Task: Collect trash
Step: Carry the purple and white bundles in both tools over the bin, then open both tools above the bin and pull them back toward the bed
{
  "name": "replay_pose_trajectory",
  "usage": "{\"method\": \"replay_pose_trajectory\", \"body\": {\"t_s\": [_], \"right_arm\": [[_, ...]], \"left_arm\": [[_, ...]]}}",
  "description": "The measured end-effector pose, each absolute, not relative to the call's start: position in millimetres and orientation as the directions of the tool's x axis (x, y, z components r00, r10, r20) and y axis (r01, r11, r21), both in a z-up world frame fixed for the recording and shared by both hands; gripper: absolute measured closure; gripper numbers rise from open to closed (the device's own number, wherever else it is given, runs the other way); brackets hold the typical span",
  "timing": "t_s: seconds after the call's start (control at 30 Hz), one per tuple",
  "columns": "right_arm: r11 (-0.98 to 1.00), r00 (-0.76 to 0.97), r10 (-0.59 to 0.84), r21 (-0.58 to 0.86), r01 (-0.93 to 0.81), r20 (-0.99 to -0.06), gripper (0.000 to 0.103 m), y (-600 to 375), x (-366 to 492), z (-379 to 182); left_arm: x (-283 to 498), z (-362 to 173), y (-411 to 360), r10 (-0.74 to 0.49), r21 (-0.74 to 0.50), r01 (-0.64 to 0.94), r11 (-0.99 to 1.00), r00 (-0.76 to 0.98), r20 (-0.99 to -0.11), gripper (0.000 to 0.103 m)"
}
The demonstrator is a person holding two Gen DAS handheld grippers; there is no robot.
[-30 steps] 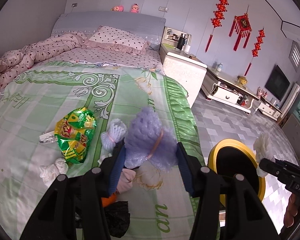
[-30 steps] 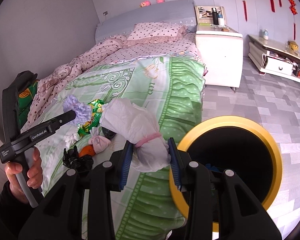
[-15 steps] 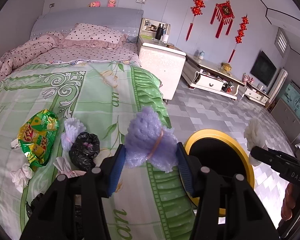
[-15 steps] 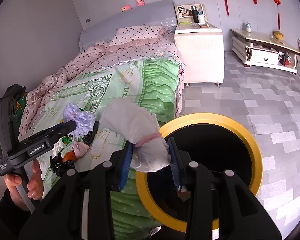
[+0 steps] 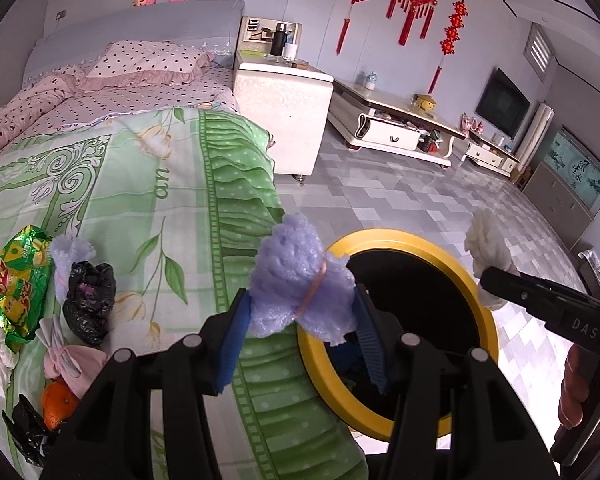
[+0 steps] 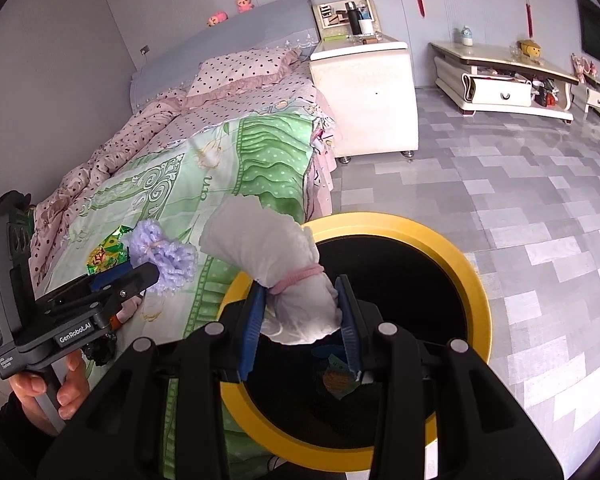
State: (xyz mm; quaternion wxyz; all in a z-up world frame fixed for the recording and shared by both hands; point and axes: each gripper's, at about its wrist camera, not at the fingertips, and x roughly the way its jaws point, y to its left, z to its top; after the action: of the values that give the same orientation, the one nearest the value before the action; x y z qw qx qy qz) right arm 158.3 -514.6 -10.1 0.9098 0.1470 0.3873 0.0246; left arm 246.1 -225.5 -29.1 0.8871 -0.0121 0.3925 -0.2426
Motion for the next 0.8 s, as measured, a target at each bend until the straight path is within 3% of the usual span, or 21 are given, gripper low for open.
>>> {"method": "replay_pose_trajectory", "body": {"t_s": [0.63, 0.8], "right_arm": [[0.929, 0.665, 0.098, 0.308, 0.206, -0.740, 0.068, -566, 184, -50], [0.924, 0.669, 0.090, 0.314, 0.221, -0.737, 0.065, -572, 181, -52]], "left_arm": [[247, -66, -294, -0.517, -0.260, 0.513, 0.818, 0.458, -0.723, 0.053], [242, -66, -295, -0.525, -0.260, 0.525, 0.810, 0.453, -0.720, 0.046]]}}
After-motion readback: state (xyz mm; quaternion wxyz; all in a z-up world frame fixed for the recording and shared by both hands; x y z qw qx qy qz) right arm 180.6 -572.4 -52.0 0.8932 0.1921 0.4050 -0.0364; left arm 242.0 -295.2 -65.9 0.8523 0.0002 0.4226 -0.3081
